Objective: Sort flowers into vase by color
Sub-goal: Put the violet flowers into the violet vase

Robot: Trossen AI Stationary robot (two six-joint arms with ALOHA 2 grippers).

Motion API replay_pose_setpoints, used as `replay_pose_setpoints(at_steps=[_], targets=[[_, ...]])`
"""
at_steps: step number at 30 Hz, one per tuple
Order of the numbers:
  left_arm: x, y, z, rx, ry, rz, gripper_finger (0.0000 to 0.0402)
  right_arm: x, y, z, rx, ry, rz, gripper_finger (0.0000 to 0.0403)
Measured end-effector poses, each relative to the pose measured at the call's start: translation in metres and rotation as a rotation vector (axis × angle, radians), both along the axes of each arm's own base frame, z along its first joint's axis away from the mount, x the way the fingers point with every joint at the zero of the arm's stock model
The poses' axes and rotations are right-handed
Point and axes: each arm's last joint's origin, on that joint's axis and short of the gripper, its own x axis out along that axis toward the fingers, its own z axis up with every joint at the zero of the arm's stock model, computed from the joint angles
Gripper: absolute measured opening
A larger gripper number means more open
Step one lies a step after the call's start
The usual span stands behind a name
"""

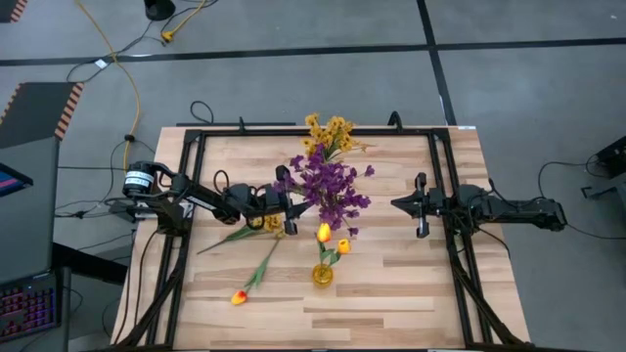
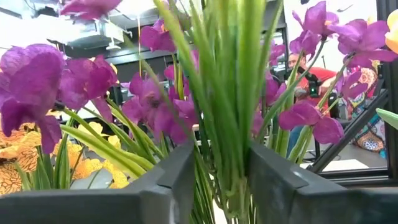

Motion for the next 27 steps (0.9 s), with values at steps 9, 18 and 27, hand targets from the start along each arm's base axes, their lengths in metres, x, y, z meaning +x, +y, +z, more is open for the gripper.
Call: replay_pose_setpoints(at_steps=[9,18,27], targets=[[0.000,0.000,-0.001,-0.001,0.016,-0.001,0.0008,0.000,0.000,0.000,0.000,0.000,0.000,0.0043],[0.002,0.000,-0.006,-0.012,0.069,-0.004,0.0002,0.000,0.000,0.000,0.000,0.000,0.000,0.0043],[0.003,0.000,-0.013,-0.040,0.134,-0.010,0.0004,0.000,0.000,0.000,0.000,0.000,0.000,0.0043]])
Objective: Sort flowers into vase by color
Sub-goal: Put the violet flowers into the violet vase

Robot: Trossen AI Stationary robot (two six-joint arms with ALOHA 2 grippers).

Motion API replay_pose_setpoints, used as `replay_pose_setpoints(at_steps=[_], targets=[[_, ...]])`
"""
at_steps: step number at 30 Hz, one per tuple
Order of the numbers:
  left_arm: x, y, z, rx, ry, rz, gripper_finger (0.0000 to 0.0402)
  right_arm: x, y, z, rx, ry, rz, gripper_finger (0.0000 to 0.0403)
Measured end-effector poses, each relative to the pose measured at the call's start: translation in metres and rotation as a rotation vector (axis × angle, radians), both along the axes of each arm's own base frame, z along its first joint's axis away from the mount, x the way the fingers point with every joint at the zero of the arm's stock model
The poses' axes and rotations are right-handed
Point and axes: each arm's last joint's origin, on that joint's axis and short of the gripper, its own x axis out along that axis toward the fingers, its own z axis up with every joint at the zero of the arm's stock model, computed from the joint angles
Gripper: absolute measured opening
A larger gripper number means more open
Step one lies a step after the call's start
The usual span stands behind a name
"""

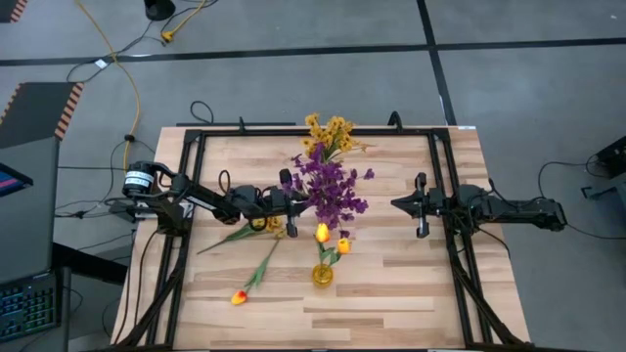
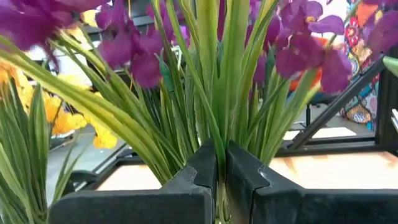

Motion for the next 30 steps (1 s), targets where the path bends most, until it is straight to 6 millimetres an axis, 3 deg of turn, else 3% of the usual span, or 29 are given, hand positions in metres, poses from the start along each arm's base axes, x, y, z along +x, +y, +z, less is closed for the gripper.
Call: replay_pose_setpoints(at_steps=[14,30], targets=[[0.0007,0.0000,-0.0042,-0.006,0.044,-0.001,0.0016,0.0000,0.0000,-0.0001,0.000,0.000,0.000,0.0043],[0.0003,0.0001,-0.0027,-0.022,0.036,0.001,0.0161,0.0000,0.0000,-0.0001,0.000,0.000,0.000,0.0043]])
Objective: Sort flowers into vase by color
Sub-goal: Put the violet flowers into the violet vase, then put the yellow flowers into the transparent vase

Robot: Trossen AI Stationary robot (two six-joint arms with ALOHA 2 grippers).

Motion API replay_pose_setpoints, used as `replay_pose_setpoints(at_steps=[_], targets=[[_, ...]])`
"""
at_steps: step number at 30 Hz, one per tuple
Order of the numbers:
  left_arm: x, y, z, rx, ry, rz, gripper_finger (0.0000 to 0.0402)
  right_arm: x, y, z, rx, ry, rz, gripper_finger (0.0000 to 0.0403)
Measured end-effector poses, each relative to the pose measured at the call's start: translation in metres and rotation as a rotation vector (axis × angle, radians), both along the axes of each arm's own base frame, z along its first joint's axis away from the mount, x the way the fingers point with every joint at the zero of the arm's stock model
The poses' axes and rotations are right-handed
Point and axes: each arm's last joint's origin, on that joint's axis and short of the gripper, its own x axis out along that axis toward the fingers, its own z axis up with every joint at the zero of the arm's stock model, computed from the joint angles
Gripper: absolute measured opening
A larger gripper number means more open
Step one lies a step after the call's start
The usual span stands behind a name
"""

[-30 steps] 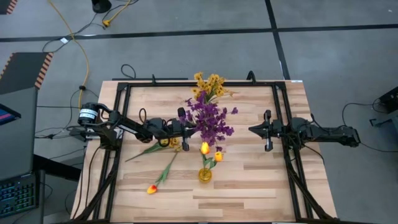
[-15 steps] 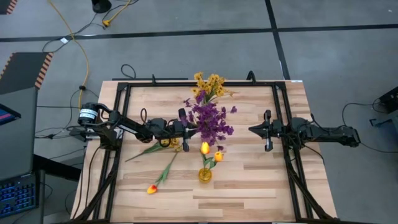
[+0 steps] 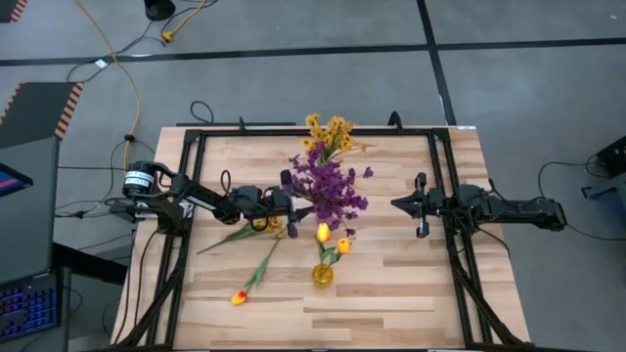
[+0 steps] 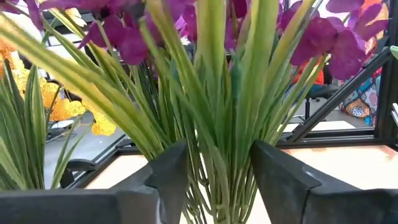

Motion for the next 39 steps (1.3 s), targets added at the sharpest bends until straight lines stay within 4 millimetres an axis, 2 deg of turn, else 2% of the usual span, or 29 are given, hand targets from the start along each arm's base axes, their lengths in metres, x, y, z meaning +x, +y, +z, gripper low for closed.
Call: replay_pose_setpoints(at_steps=[10,25,39], targets=[[-0.009,0.000,0.016,-0.012,0.068,-0.001,0.0198,0.000,0.000,0.000,0.000,-0.001,0.000,0.0043],[-0.035,0.000,0.044,-0.009,0.182,0.002,0.0200,0.000,0.000,0.000,0.000,0.000,0.000,0.0043],[-0.072,0.001,0.064,-0.084,0.310,0.059,0.0200,0.000,0.000,0.000,0.000,0.000,0.000,0.0043]])
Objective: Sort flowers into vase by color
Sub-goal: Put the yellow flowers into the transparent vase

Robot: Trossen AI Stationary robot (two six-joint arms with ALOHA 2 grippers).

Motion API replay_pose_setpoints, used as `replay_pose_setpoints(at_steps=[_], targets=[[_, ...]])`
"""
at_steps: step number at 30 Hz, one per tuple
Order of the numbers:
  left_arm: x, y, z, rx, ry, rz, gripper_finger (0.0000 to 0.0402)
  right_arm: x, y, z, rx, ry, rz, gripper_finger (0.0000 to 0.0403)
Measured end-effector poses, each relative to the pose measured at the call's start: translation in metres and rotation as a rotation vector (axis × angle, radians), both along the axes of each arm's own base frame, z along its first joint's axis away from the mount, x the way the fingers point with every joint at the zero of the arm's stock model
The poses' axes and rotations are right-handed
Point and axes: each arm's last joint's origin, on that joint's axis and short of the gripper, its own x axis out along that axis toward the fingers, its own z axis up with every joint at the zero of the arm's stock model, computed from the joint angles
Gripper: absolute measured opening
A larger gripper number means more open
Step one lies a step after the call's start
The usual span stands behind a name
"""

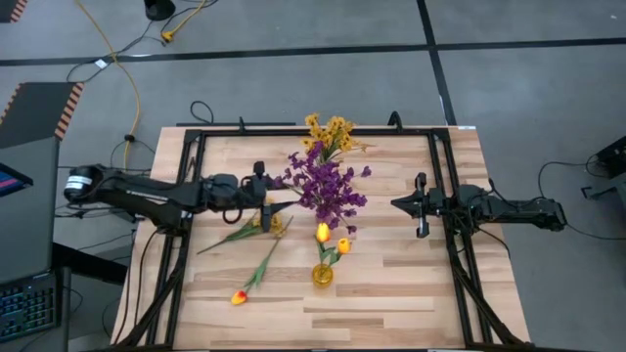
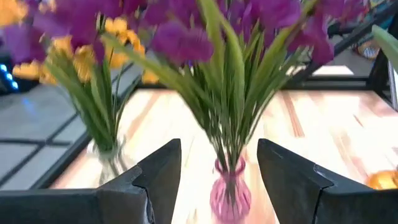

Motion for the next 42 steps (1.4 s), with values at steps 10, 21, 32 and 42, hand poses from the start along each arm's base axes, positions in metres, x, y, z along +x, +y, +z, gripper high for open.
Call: replay_pose_setpoints(at_steps=[10,21,32,42], targets=[[-0.034,-0.001,0.002,-0.106,0.159,0.023,0.0200,0.000,0.000,0.000,0.000,0.000,0.000,0.0043],[-0.067,-0.001,-0.008,-0.306,0.347,0.118,0.0206,0.000,0.000,0.000,0.000,0.000,0.000,0.0043],[-0.085,-0.001,-0.028,-0.514,0.568,0.294,0.0277,0.000,0.000,0.000,0.000,0.000,0.000,0.0043],[-0.076,-0.008,-0.044,-0.541,0.723,0.250,0.0281,0.000,0.000,0.000,0.000,0.000,0.000,0.0043]])
